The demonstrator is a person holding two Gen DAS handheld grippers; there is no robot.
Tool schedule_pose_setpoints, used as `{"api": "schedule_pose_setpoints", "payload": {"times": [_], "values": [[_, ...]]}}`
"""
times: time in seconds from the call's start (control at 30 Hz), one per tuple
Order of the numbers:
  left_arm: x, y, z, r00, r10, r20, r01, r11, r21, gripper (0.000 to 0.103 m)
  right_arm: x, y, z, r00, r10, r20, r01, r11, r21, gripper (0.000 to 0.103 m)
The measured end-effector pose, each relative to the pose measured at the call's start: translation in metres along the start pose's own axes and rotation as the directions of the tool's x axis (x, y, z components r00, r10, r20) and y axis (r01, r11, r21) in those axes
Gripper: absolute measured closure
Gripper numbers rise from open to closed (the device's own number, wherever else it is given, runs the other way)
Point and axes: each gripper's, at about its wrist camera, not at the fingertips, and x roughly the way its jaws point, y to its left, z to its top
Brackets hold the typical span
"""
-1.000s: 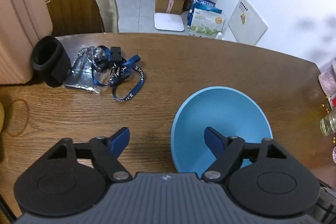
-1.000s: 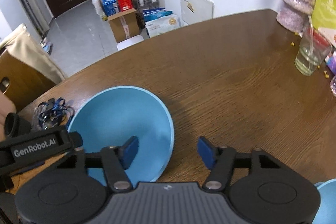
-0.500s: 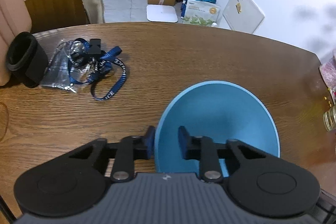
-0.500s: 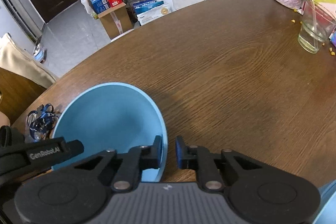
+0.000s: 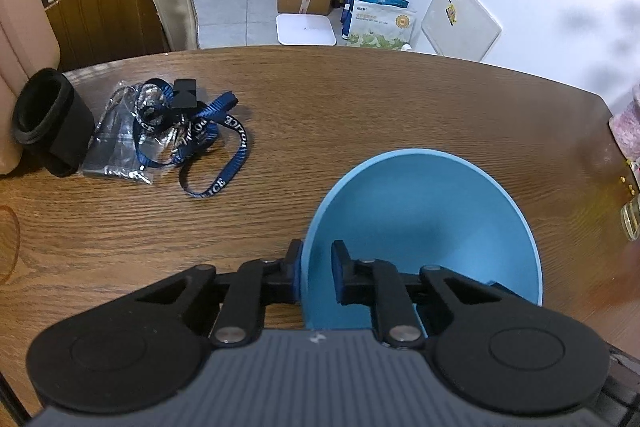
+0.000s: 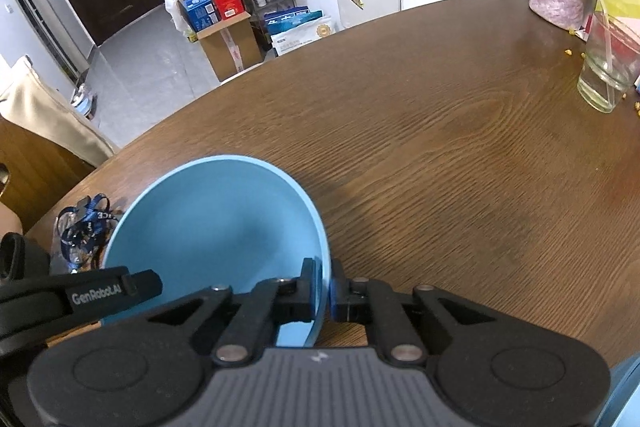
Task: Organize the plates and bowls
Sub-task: 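Lift the blue bowl with both grippers and carry it toward the stacked bowls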
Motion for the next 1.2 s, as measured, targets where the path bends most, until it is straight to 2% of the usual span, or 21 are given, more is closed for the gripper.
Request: {"api": "schedule_pose_setpoints", "payload": {"times": [0.6, 1.2], "values": [[-0.054, 0.015, -0.008, 0.996, -0.033, 0.082, 0.032, 0.999, 0.007, 0.087, -0.047, 0.014, -0.02, 0.996, 0.025, 0.081, -0.024, 1.0, -0.016, 0.096], [-0.127, 0.022, -0.05, 0.987, -0.054, 0.151, 0.05, 0.998, 0.029, 0.087, -0.121, 0.003, -0.062, 0.988, 0.058, 0.14, -0.056, 0.998, -0.019, 0.096]]}}
